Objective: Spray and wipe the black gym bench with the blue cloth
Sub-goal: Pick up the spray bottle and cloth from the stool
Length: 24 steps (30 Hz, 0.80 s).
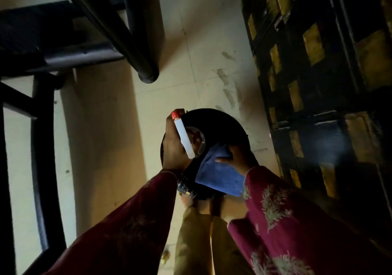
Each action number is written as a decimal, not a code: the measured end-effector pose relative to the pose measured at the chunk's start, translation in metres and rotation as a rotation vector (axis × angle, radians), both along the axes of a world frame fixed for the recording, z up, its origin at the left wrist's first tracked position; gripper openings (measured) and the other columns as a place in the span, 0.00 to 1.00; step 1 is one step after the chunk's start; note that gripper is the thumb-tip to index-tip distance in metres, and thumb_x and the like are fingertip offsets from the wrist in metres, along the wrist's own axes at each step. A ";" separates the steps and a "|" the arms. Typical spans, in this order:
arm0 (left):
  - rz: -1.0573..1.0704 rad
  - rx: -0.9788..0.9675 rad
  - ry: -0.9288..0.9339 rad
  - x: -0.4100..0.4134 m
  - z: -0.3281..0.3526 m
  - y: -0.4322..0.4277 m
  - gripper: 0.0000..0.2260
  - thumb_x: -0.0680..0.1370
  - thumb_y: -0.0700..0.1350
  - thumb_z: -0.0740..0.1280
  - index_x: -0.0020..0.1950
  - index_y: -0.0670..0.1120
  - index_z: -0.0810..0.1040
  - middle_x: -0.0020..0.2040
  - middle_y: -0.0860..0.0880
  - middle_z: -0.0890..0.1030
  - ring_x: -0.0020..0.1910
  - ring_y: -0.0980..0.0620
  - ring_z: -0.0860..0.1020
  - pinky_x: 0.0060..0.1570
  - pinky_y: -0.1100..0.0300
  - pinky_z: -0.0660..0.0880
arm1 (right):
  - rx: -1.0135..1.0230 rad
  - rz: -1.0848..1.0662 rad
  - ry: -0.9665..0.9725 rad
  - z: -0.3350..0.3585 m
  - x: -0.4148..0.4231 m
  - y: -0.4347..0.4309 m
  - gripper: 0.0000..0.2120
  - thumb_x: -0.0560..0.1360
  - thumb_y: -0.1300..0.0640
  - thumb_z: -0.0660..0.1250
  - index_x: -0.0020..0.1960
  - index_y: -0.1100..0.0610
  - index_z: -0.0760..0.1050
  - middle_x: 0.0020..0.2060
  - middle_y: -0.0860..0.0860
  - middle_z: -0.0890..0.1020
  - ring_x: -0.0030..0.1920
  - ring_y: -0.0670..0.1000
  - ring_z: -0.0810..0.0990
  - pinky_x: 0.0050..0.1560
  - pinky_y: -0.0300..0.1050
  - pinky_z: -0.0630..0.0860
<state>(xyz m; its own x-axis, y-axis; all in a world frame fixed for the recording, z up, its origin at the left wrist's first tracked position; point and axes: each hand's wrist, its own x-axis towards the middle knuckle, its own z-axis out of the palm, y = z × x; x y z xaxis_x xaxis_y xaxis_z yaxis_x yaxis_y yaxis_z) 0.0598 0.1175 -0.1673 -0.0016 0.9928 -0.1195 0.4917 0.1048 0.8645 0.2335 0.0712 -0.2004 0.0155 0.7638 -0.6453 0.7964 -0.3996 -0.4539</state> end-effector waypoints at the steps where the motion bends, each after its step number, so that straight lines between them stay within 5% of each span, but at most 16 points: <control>1: 0.003 -0.016 -0.055 0.000 0.005 -0.001 0.26 0.68 0.51 0.67 0.64 0.51 0.65 0.46 0.48 0.79 0.40 0.49 0.78 0.44 0.60 0.74 | 0.012 -0.031 0.028 -0.002 0.003 -0.003 0.22 0.72 0.53 0.69 0.59 0.67 0.73 0.54 0.62 0.79 0.58 0.58 0.76 0.55 0.39 0.64; 5: 0.094 0.011 -0.106 -0.009 0.030 -0.010 0.27 0.68 0.55 0.65 0.62 0.42 0.69 0.47 0.53 0.75 0.35 0.51 0.73 0.38 0.66 0.69 | 0.007 -0.080 0.133 0.031 -0.003 -0.011 0.19 0.75 0.56 0.66 0.62 0.65 0.71 0.55 0.63 0.78 0.58 0.59 0.75 0.48 0.40 0.63; 7: 0.196 0.001 -0.118 -0.025 0.037 -0.020 0.25 0.70 0.53 0.67 0.62 0.41 0.70 0.46 0.47 0.78 0.37 0.43 0.76 0.39 0.69 0.69 | 0.027 -0.169 0.178 0.046 -0.012 -0.013 0.09 0.73 0.60 0.69 0.47 0.67 0.76 0.38 0.67 0.76 0.45 0.61 0.77 0.39 0.39 0.61; 9: 0.329 0.002 -0.101 -0.047 0.050 -0.030 0.23 0.72 0.47 0.71 0.62 0.39 0.71 0.47 0.38 0.79 0.42 0.38 0.78 0.40 0.70 0.69 | 0.073 -0.248 0.234 0.064 -0.029 -0.012 0.09 0.69 0.63 0.72 0.36 0.64 0.75 0.29 0.61 0.72 0.39 0.56 0.74 0.40 0.37 0.62; 12: 0.486 0.038 -0.085 -0.086 0.079 -0.046 0.23 0.70 0.44 0.73 0.60 0.34 0.72 0.49 0.40 0.79 0.42 0.54 0.75 0.41 0.76 0.67 | 0.127 -0.257 0.260 0.084 -0.066 -0.004 0.16 0.67 0.59 0.75 0.46 0.71 0.78 0.37 0.61 0.79 0.44 0.52 0.75 0.47 0.41 0.67; 16: 0.628 0.039 -0.149 -0.156 0.105 -0.069 0.24 0.67 0.55 0.71 0.55 0.41 0.74 0.45 0.47 0.76 0.39 0.61 0.74 0.39 0.75 0.68 | 0.099 -0.174 0.295 0.103 -0.137 0.012 0.10 0.68 0.67 0.72 0.42 0.74 0.77 0.34 0.63 0.78 0.35 0.46 0.74 0.41 0.42 0.67; 19: 0.760 0.057 -0.180 -0.215 0.116 -0.084 0.19 0.68 0.56 0.71 0.55 0.52 0.73 0.48 0.53 0.77 0.45 0.65 0.76 0.45 0.72 0.71 | 0.084 -0.053 0.339 0.116 -0.206 0.024 0.09 0.69 0.65 0.72 0.33 0.64 0.74 0.24 0.52 0.71 0.23 0.39 0.69 0.32 0.37 0.65; 21: 0.865 0.087 -0.197 -0.264 0.124 -0.096 0.19 0.66 0.60 0.70 0.54 0.59 0.71 0.48 0.57 0.77 0.45 0.61 0.77 0.46 0.65 0.74 | 0.038 0.054 0.347 0.123 -0.265 0.031 0.16 0.69 0.60 0.73 0.28 0.56 0.69 0.21 0.45 0.70 0.25 0.40 0.68 0.31 0.39 0.64; 24: 0.990 0.127 -0.192 -0.336 0.129 -0.112 0.21 0.66 0.58 0.71 0.57 0.58 0.70 0.50 0.57 0.77 0.48 0.64 0.76 0.48 0.73 0.70 | -0.038 0.226 0.313 0.129 -0.355 0.039 0.11 0.71 0.56 0.71 0.32 0.55 0.72 0.32 0.54 0.77 0.37 0.50 0.73 0.37 0.44 0.66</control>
